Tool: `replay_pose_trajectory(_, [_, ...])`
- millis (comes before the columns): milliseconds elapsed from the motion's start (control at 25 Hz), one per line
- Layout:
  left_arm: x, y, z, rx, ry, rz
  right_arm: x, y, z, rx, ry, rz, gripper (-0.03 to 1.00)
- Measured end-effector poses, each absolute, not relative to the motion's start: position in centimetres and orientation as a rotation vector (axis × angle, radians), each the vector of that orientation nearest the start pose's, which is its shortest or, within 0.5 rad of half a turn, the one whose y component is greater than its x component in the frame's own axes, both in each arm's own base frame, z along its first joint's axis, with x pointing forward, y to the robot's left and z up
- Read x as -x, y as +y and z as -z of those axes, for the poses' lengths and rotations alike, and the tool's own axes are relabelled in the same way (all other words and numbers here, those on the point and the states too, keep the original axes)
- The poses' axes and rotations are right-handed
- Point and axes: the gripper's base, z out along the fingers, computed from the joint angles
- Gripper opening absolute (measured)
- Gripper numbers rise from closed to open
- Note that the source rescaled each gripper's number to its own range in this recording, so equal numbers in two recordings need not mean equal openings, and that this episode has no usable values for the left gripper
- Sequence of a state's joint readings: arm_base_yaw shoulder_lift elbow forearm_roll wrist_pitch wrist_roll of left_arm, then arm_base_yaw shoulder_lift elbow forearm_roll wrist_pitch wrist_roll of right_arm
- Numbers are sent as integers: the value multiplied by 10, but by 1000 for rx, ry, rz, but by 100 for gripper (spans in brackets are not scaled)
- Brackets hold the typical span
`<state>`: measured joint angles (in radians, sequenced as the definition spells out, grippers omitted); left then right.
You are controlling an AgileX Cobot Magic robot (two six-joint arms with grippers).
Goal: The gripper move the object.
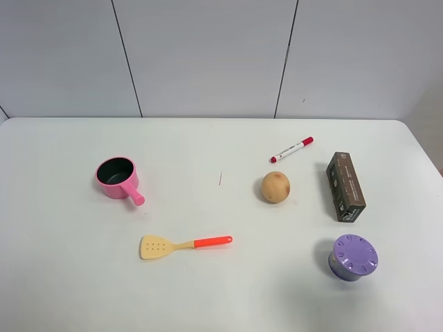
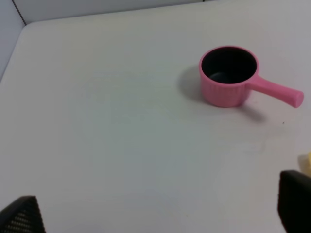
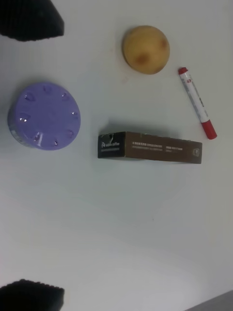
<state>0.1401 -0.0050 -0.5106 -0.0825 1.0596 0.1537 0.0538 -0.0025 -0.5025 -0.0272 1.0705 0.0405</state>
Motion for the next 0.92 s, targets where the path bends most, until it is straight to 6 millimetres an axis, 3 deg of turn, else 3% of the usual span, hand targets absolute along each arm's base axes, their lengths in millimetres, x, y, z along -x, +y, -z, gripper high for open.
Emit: replay_pose_trajectory(920, [6,-7,-280,-18,2026,-87,6,-2,-277,6,2049,-30,100])
